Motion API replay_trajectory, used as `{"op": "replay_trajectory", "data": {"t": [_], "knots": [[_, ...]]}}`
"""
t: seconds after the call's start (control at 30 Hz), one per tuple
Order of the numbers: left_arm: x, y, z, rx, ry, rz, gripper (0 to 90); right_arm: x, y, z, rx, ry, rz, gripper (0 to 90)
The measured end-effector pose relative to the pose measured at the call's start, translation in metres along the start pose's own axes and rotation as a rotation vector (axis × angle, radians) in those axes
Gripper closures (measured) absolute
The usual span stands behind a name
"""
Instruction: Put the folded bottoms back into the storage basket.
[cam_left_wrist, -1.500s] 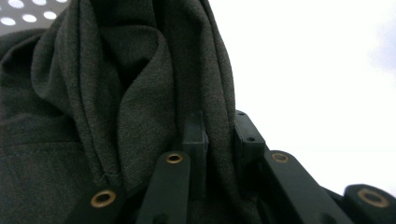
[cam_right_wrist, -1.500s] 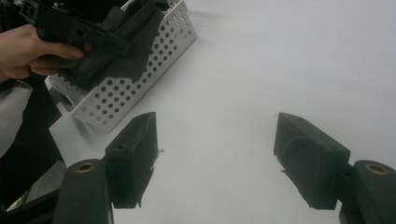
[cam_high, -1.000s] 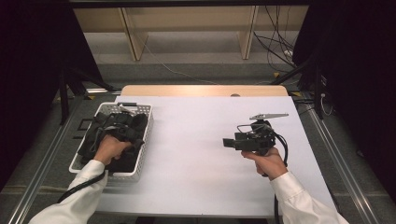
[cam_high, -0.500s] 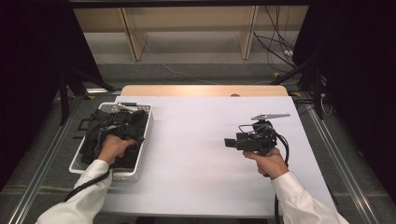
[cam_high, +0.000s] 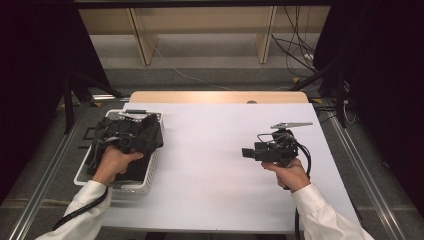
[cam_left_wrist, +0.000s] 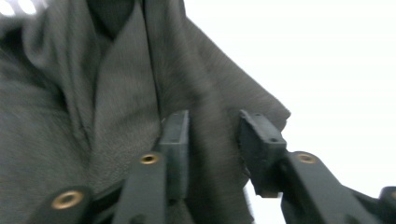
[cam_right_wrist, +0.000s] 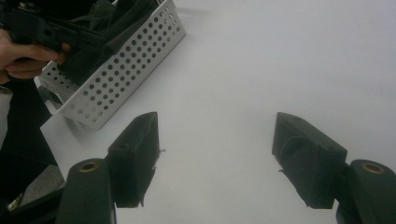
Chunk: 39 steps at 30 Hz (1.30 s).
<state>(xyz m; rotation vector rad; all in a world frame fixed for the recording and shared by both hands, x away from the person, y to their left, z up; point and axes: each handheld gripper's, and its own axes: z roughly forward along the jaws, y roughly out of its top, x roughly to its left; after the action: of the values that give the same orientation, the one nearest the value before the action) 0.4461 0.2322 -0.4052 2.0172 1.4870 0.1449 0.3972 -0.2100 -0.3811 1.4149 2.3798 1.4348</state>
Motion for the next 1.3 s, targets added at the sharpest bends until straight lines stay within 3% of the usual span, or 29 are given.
{"op": "replay_trajectory", "data": {"t": [0.07, 0.13, 0.4, 0.63, 0.7, 0.8, 0.97, 1.07, 1.2, 1.3], "knots": [[0.001, -0.001, 0.003, -0.004, -0.021, -0.015, 73.1, 0.000, 0.000, 0.000, -0.001, 0.001, 0.002, 33.0], [0.001, -0.001, 0.001, -0.013, -0.013, -0.009, 75.0, -0.001, 0.000, -0.001, -0.001, 0.001, 0.001, 33.1], [0.005, -0.002, -0.002, -0.026, -0.050, -0.036, 76.8, -0.002, -0.001, -0.003, -0.003, -0.003, 0.006, 33.1], [0.006, -0.003, -0.005, -0.050, -0.060, -0.034, 77.7, -0.004, -0.002, -0.002, 0.001, -0.008, 0.009, 33.1], [0.008, -0.001, -0.010, -0.058, -0.045, -0.039, 82.6, -0.003, -0.002, -0.002, 0.002, -0.005, 0.007, 33.0], [0.008, -0.002, -0.011, -0.022, 0.011, 0.030, 87.0, -0.003, -0.002, -0.002, 0.002, -0.005, 0.006, 33.2], [0.008, -0.004, 0.002, 0.012, 0.019, 0.028, 87.2, -0.003, -0.002, -0.001, 0.005, -0.005, 0.005, 33.2], [0.006, -0.007, 0.017, 0.068, 0.091, 0.060, 87.4, -0.003, -0.002, -0.001, 0.006, -0.004, 0.002, 33.3], [0.018, -0.012, 0.039, 0.117, 0.082, 0.025, 87.4, -0.003, -0.002, -0.001, 0.007, -0.004, 0.001, 33.3], [0.021, -0.015, 0.042, 0.096, 0.080, 0.012, 87.4, -0.002, -0.002, -0.002, 0.008, -0.003, 0.000, 33.4]]}}
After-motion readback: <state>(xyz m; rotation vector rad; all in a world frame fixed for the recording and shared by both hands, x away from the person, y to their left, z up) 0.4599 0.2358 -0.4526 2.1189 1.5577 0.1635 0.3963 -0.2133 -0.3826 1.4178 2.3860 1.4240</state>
